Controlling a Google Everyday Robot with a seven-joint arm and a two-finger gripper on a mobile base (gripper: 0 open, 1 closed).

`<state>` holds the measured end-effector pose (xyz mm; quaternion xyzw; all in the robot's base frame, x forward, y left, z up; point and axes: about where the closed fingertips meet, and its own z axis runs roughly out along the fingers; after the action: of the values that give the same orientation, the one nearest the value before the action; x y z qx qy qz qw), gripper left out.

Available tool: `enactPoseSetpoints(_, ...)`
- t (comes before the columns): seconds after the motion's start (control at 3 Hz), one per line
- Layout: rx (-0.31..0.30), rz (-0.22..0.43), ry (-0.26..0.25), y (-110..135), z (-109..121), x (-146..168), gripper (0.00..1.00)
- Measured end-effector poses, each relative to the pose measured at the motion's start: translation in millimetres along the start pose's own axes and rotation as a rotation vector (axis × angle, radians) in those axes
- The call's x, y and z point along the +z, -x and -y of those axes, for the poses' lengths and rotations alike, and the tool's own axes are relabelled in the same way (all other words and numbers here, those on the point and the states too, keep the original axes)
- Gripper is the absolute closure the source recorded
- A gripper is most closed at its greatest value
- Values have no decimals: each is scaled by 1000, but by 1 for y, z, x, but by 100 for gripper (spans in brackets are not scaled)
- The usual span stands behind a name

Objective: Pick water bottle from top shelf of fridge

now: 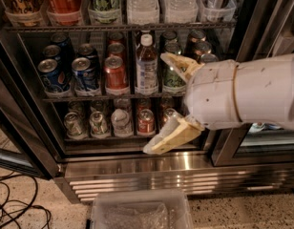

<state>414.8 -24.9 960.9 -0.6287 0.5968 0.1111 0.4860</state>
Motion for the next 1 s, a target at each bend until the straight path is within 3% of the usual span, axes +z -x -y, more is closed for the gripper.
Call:
enactPoseSetpoints(0.33, 142, 97, -107, 30, 8, 12, 0)
enactPoseSetpoints(0.67, 326, 169, -215, 55, 25, 14, 0)
enactPoseSetpoints(1.0, 345, 188, -232, 63, 30, 12, 0)
